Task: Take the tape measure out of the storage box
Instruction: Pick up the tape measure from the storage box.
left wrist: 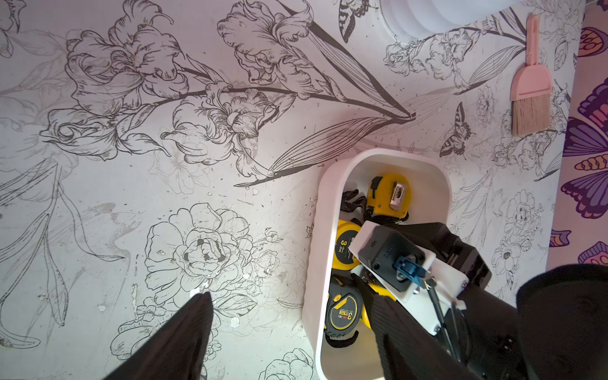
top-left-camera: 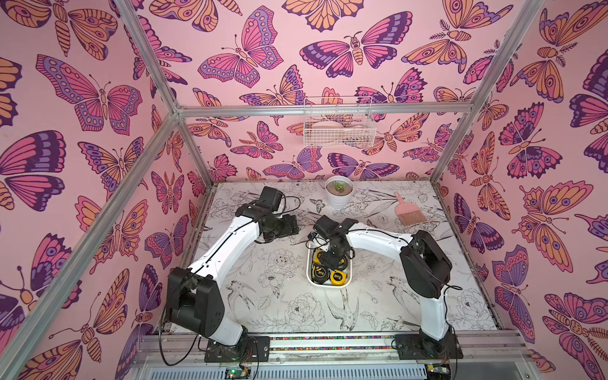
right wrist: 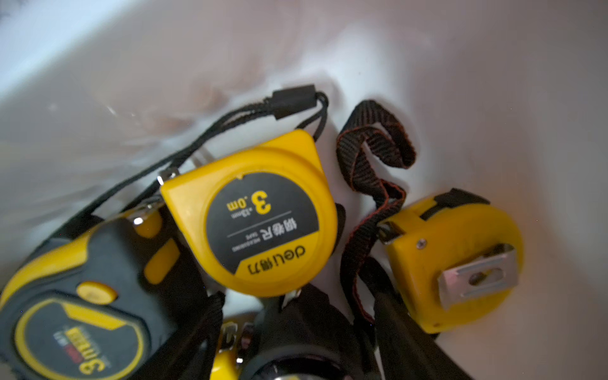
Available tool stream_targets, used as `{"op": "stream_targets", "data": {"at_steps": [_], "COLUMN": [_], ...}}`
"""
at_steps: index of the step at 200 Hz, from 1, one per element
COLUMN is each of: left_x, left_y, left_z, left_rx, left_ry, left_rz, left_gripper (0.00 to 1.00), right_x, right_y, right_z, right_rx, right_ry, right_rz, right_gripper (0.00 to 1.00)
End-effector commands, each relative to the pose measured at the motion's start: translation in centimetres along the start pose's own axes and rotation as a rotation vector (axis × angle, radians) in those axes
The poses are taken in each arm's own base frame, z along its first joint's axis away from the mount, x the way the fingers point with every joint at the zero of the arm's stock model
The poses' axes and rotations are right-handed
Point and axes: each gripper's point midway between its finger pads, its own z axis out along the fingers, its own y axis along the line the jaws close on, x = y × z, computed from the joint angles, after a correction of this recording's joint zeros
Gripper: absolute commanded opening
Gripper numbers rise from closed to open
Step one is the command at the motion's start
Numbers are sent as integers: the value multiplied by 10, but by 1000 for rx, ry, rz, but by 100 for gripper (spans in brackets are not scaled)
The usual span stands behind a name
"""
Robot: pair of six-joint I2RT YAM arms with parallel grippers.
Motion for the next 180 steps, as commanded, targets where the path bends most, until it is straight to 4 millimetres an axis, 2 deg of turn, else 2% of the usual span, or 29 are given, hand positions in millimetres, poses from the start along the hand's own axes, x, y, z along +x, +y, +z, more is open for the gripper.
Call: {"op": "stream_targets", "data": {"at_steps": [1, 39, 65, 104, 180], "left_x": [3, 3, 3, 2, 6], "left_y": [-1, -1, 0, -1, 6], "left_z": [-4, -1, 2, 9, 10], "left_rx": [20, 20, 21, 30, 21], "left_ry": [-3, 2, 2, 12, 11], "left_rz": [12, 21, 27, 30, 26], "left_gripper": [83, 83, 83, 83, 83], "right_x": [6, 26, 41, 51, 50], "right_y": [-10, -9, -7, -4, 4], "right_z": [-15, -36, -41, -23, 12], "right_rx": [43, 45, 46, 38, 6], "right_ry": [73, 144, 193, 241, 280], "right_rz": [6, 27, 48, 77, 110], "right_gripper": [76, 77, 77, 79, 79]}}
